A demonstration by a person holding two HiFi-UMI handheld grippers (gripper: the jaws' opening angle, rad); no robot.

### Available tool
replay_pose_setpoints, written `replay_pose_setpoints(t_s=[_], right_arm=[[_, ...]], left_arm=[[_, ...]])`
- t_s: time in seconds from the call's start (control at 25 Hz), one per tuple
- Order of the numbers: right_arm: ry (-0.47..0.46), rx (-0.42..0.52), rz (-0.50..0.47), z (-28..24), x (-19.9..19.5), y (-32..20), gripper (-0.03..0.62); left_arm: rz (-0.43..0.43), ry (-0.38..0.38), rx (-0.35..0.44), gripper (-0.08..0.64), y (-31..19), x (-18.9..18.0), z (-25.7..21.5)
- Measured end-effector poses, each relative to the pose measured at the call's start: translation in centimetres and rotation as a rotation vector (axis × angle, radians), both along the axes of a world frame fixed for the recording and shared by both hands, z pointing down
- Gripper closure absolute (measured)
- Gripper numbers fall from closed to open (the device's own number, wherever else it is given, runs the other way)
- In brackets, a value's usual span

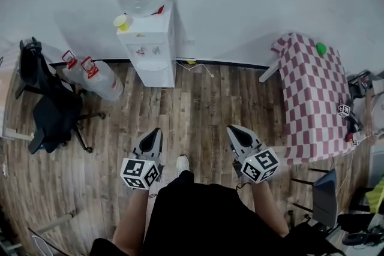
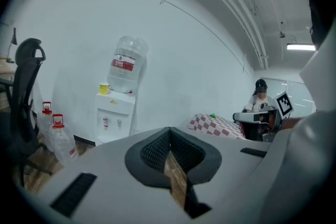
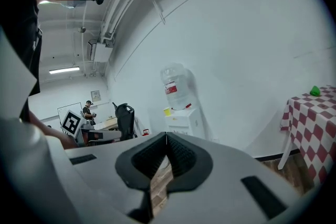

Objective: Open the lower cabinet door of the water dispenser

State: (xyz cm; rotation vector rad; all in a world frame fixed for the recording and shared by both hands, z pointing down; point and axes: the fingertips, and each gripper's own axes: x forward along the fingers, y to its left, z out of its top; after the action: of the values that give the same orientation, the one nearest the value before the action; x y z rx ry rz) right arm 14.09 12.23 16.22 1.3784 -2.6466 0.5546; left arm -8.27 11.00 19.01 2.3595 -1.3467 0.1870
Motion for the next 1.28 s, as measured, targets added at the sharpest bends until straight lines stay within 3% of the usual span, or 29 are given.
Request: replay_pose_setpoints(t_s=[0.32,0.68,1.28], right_arm=[[0.017,-0.013,0.02,0.0,-1.8,-4.2,0.571],[0.004,-0.033,-0.035,0.7,-2.4,-7.8,0.571],[-0.025,-0.025,-0.287,2.2,0.3,-18.3,0.571]], left_arm=[[0.009,0.016,0.003,0.548,-4.8,-2.1,0.3],[-0.038,0.01,-0.026,0.548,-7.0,-2.4,1.1],[-0.237,-0.008,-0.017,0.548,-12.3,2.2,0.2]])
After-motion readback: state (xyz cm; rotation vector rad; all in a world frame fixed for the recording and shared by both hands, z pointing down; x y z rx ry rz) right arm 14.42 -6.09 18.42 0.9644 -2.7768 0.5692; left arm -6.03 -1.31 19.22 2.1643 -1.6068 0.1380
